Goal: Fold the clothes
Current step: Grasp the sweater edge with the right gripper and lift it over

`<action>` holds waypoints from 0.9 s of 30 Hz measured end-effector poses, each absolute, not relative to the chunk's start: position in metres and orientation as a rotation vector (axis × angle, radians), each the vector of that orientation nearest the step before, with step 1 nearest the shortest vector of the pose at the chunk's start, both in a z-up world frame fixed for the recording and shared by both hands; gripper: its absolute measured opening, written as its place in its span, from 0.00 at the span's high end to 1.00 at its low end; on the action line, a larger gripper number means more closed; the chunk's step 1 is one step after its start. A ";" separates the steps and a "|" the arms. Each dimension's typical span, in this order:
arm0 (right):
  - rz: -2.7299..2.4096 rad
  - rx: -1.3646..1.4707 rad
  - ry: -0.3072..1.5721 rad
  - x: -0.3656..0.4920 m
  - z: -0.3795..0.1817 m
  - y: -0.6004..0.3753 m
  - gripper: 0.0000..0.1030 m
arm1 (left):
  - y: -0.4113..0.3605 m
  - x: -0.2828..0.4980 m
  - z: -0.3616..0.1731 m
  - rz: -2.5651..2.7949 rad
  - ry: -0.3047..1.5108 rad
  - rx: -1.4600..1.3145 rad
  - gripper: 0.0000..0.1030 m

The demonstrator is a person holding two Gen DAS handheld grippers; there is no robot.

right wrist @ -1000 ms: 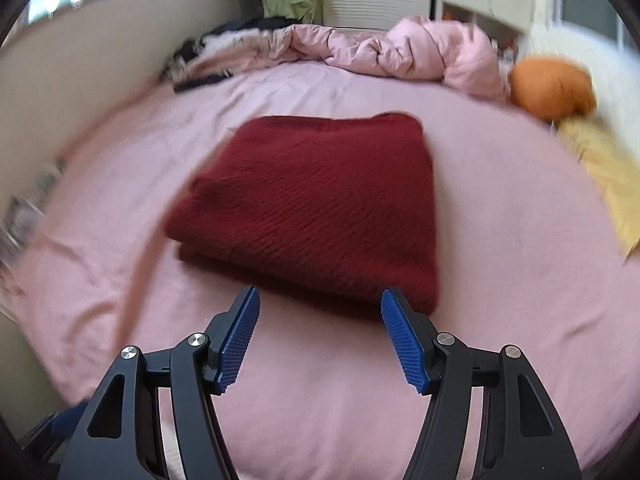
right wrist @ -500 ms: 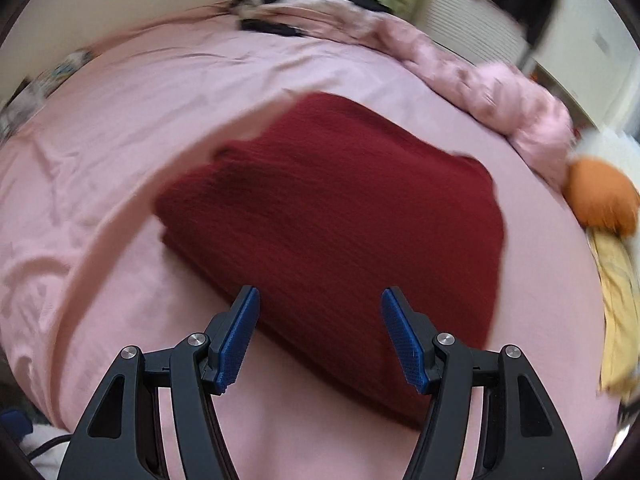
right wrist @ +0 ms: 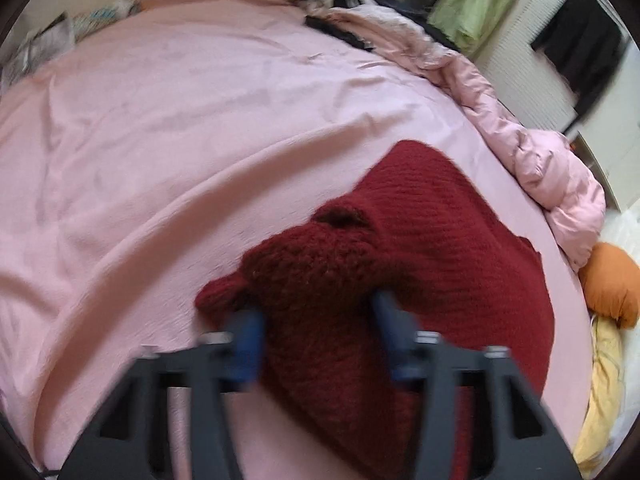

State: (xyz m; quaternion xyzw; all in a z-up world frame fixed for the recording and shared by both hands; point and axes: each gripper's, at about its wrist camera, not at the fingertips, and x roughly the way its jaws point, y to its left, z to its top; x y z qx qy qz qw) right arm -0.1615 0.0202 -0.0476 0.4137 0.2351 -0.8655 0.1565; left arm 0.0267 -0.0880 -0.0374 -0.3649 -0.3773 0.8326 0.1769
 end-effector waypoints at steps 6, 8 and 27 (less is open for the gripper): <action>-2.497 1.224 0.291 -0.171 -0.022 0.065 0.78 | -0.086 0.026 -0.037 2.367 -1.057 -1.041 0.00; -2.499 1.224 0.174 -0.174 -0.013 0.083 0.78 | -0.086 0.026 -0.037 2.372 -1.061 -1.049 0.00; -2.921 1.330 -0.983 -0.016 -0.024 0.496 0.78 | -0.071 0.026 -0.029 2.458 -0.984 -1.127 0.00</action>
